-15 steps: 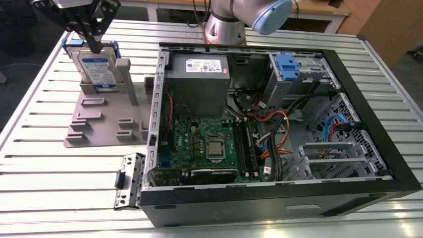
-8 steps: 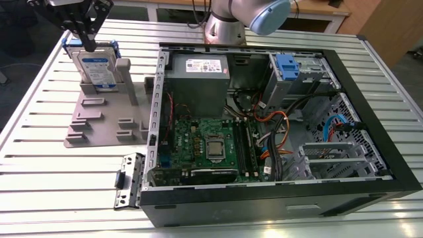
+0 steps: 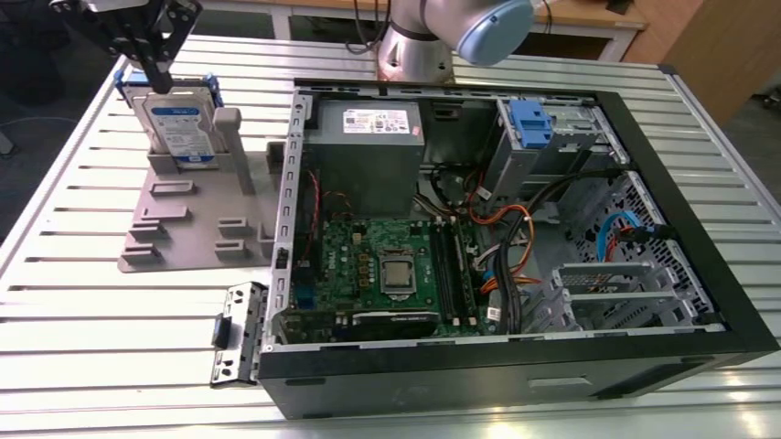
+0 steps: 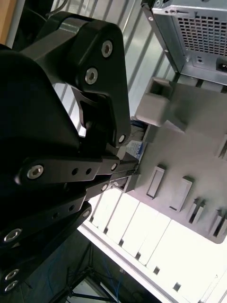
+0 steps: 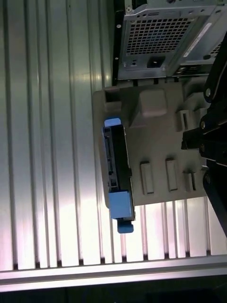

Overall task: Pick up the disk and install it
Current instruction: 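Reach for the disk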

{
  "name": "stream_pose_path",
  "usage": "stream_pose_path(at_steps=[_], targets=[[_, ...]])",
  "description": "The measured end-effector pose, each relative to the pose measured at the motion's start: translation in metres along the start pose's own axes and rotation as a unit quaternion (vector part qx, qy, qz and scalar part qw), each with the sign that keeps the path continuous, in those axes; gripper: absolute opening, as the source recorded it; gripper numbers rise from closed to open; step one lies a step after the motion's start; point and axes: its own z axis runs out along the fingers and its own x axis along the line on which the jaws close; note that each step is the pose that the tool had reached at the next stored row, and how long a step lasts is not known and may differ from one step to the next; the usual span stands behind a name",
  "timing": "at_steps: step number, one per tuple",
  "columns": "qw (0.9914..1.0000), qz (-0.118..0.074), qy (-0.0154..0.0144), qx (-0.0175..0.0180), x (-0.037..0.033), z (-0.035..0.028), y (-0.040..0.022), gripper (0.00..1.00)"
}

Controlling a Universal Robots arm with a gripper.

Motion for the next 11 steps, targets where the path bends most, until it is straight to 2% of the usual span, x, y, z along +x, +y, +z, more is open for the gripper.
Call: stream_pose_path(at_steps=[8,11], targets=[[1.0,0.0,0.0001,0.0,0.0149,0.0117,0.0107,0.1],[1.0,-0.001,0.0001,0.0,0.0172,0.0141,0.0139,0.1]])
